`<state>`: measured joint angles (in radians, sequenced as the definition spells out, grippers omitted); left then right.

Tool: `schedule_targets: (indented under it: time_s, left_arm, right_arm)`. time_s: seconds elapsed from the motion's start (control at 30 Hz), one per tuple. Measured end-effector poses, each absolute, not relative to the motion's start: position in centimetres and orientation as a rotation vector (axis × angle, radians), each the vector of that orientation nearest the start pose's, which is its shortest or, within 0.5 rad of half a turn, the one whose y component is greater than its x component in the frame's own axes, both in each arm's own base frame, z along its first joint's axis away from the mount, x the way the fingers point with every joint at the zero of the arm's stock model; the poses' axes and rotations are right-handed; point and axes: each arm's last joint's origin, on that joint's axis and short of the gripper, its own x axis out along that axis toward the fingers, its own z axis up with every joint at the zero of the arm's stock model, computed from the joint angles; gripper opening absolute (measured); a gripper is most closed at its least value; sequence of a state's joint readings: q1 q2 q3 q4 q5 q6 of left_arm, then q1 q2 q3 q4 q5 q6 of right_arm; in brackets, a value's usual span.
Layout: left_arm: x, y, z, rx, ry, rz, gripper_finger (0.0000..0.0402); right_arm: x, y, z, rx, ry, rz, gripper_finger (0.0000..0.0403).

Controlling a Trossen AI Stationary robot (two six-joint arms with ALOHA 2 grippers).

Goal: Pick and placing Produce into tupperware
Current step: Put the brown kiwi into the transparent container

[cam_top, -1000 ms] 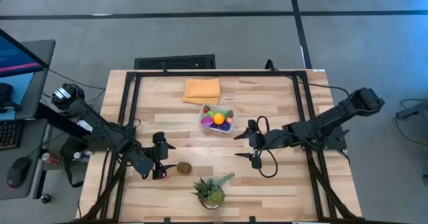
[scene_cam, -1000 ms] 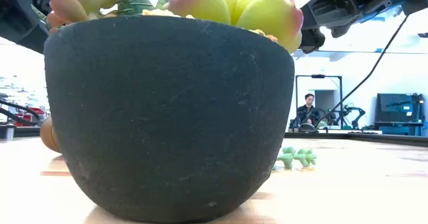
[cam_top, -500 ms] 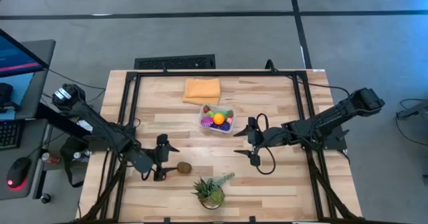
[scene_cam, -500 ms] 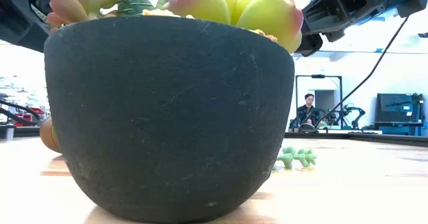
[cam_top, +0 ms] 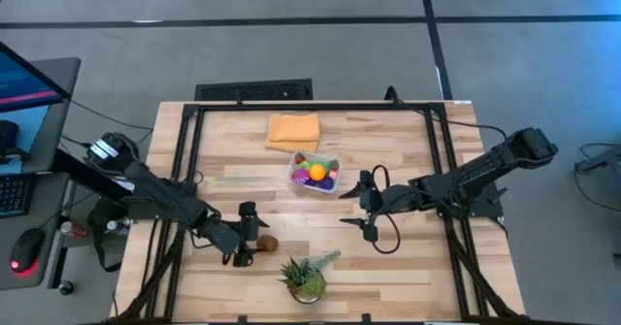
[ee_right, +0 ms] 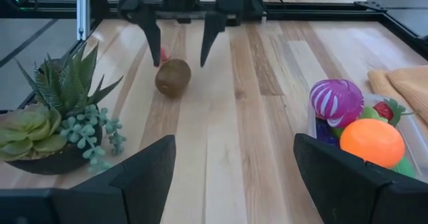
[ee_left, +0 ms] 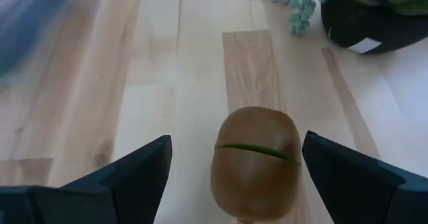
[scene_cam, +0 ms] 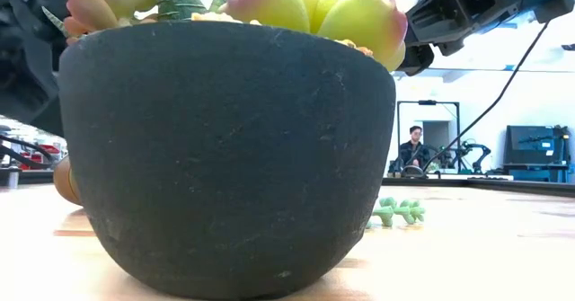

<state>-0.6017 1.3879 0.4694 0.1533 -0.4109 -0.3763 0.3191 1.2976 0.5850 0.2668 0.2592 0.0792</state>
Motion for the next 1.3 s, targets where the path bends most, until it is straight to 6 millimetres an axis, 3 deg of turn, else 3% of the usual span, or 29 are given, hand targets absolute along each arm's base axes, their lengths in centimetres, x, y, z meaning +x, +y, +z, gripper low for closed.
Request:
schedule_targets:
  time_s: [0.27, 0.77, 0.87, 1.1, 1.3]
  left_arm:
    - [21.1, -12.1, 12.4, -0.003, 0.736, -0.063, 0.0327]
    - [21.7, -12.4, 11.3, -0.015, 0.737, -0.082, 0.0326]
    - [21.7, -12.3, 11.3, -0.014, 0.739, -0.081, 0.0309]
    - [21.7, -12.3, 11.3, -0.002, 0.742, -0.083, 0.023]
    - [21.8, -12.1, 11.3, 0.011, 0.737, -0.071, 0.023]
  right_arm:
    - [24.9, 7.4, 20.2, -0.049, 0.43, 0.042, 0.0296]
    - [24.9, 7.4, 20.1, -0.052, 0.437, 0.042, 0.0296]
    - [24.9, 7.4, 20.1, -0.052, 0.437, 0.042, 0.0296]
    - [24.9, 7.4, 20.1, -0.053, 0.44, 0.041, 0.0296]
    - [24.9, 7.4, 20.1, -0.053, 0.44, 0.041, 0.0296]
